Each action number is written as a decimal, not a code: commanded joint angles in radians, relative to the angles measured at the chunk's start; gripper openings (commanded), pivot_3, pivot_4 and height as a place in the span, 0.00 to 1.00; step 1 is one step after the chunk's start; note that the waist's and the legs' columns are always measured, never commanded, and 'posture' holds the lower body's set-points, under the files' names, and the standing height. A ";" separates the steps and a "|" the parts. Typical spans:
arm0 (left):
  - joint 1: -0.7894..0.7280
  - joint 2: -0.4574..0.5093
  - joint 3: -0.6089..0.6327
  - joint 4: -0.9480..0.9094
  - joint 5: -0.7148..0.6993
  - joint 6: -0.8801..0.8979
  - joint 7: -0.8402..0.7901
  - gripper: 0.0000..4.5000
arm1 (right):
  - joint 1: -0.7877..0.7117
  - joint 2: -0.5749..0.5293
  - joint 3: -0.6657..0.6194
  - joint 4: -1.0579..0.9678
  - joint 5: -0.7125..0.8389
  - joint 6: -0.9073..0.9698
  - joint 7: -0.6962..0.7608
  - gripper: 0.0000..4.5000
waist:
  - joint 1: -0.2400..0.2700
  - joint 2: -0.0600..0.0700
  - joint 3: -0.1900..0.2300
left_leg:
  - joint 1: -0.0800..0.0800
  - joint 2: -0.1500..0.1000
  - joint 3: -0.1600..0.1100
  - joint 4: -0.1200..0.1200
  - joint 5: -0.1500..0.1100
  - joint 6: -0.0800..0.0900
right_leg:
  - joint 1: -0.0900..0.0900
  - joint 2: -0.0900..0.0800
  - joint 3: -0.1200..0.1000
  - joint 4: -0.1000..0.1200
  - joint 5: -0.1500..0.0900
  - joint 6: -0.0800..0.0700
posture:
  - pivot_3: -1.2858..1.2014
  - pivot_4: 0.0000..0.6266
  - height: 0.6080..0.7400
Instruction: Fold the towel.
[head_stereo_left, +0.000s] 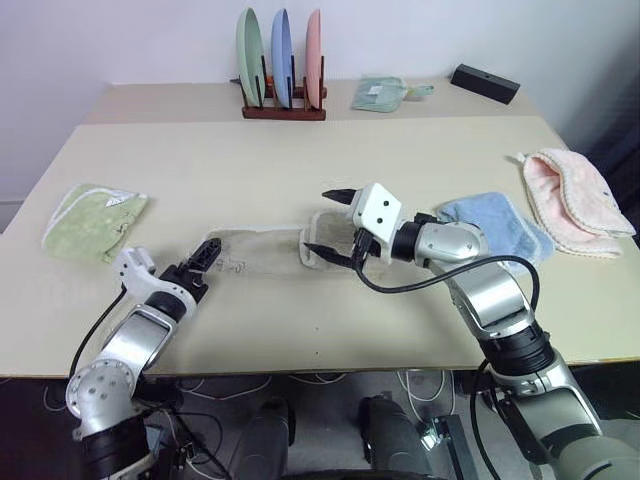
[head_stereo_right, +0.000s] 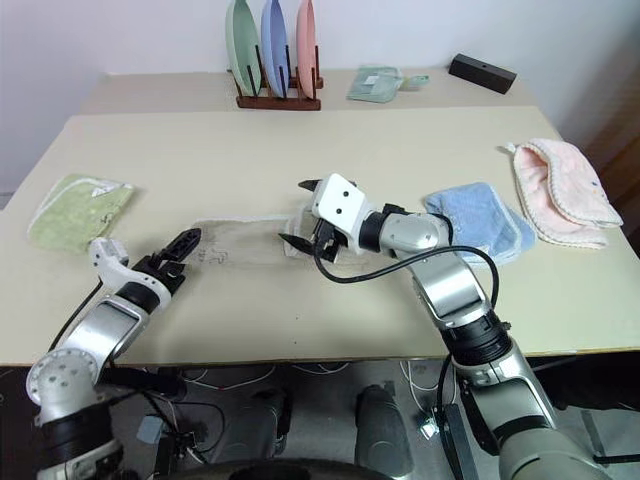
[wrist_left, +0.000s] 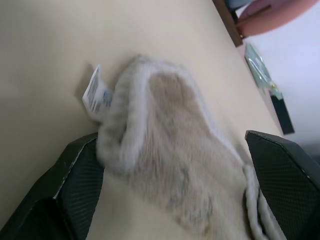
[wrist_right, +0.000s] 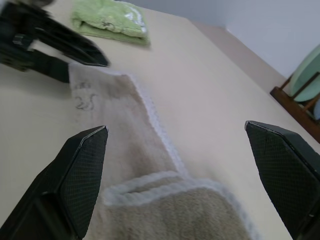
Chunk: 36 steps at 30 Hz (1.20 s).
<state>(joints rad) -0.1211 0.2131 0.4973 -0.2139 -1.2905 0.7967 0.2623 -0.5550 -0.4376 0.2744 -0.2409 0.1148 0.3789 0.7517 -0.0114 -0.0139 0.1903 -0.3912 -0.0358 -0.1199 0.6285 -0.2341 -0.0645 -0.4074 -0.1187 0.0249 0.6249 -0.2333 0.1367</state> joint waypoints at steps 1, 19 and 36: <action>-0.008 0.008 -0.008 0.042 0.017 -0.005 -0.001 0.59 | 0.012 -0.005 -0.010 -0.071 -0.006 0.016 -0.015 1.00 | 0.000 0.000 0.000 | 0.000 0.000 0.000 0.000 0.000 0.000 | 0.000 0.000 0.000 0.000 0.000 0.000 | 0.52 0.24 1.00; -0.233 0.381 0.001 0.041 0.129 -0.064 -0.403 0.01 | 0.131 -0.101 -0.065 -0.137 0.033 0.088 0.019 1.00 | -0.002 -0.002 0.002 | -0.002 0.000 0.000 -0.002 0.000 0.000 | -0.001 0.000 0.000 -0.005 0.000 0.000 | 0.52 0.24 1.00; -0.272 0.439 -0.672 -0.072 0.670 -0.126 -0.851 0.01 | 0.152 -0.090 -0.064 -0.134 0.020 0.089 -0.021 1.00 | -0.004 -0.002 0.002 | -0.002 0.001 0.001 -0.007 0.000 0.000 | -0.001 0.000 0.000 -0.010 0.000 0.001 | 0.52 0.24 1.00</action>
<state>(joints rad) -0.3871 0.6601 -0.1729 -0.2872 -0.6500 0.6963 -0.5740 -0.4035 -0.5301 0.2281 -0.3470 0.1334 0.4753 0.7393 -0.0153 -0.0160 0.1925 -0.3932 -0.0350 -0.1189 0.6213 -0.2342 -0.0644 -0.4087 -0.1183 0.0247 0.6153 -0.2328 0.1374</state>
